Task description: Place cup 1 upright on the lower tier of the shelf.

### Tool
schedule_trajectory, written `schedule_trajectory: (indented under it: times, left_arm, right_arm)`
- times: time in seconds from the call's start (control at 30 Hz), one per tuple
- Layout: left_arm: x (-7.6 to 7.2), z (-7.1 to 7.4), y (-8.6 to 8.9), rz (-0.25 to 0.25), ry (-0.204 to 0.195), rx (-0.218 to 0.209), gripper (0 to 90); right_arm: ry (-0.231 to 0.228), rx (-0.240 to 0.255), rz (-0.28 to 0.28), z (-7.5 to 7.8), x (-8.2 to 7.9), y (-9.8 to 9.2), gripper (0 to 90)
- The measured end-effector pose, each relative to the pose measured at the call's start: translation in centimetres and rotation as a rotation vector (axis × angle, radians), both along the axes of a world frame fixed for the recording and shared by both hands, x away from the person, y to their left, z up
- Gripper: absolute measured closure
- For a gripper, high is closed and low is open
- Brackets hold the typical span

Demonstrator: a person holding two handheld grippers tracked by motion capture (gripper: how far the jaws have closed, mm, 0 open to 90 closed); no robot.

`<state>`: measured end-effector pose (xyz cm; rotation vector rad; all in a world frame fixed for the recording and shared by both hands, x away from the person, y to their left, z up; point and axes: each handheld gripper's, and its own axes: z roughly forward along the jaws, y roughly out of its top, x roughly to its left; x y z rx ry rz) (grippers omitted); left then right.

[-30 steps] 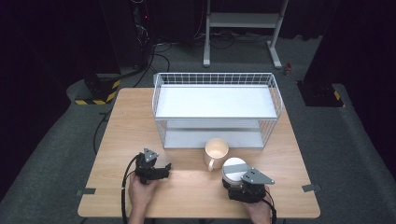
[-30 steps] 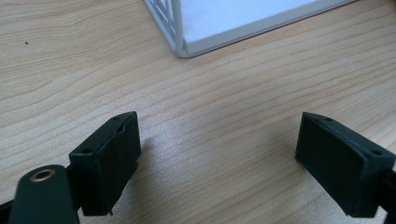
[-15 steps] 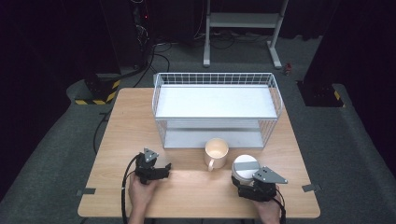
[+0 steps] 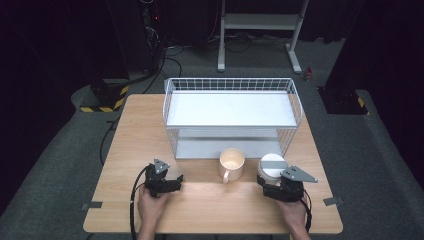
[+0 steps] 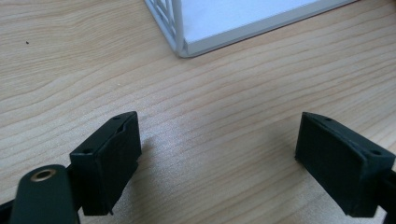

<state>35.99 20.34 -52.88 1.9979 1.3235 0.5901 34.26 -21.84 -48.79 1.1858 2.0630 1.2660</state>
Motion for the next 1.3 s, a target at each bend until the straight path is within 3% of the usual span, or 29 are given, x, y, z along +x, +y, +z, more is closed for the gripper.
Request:
schedule_trajectory:
  times: [0.37, 0.5, 0.67, 0.77, 0.93, 1.2, 1.3]
  left_arm:
    - [0.0, 0.0, 0.0, 0.003, 0.001, -0.009, 14.8]
    - [0.0, 0.0, 0.0, 0.004, 0.001, -0.007, 15.0]
    - [0.0, 0.0, 0.0, 0.004, 0.000, -0.007, 15.0]
    - [0.0, 0.0, 0.0, 0.004, 0.000, -0.007, 15.0]
    - [0.0, 0.0, 0.0, 0.006, -0.001, -0.007, 15.1]
    - [0.0, 0.0, 0.0, 0.006, -0.001, -0.006, 15.1]
    - [0.0, 0.0, 0.0, 0.006, 0.000, -0.007, 15.1]
  right_arm:
    - [0.021, 0.004, -0.063, 0.6, 3.4, -0.5, 18.5]
    - [0.037, -0.004, -0.071, 0.7, 5.1, 0.3, 18.5]
    - [0.022, 0.003, -0.066, 1.0, 6.3, 1.1, 18.5]
    - [0.027, -0.018, -0.072, 0.7, 7.3, 1.9, 18.5]
    - [0.036, -0.033, -0.076, 0.5, 8.1, 2.4, 18.5]
    - [0.050, -0.018, -0.094, 0.1, 9.2, 3.1, 18.5]
    - [0.041, -0.039, -0.091, 0.0, 9.6, 3.3, 18.5]
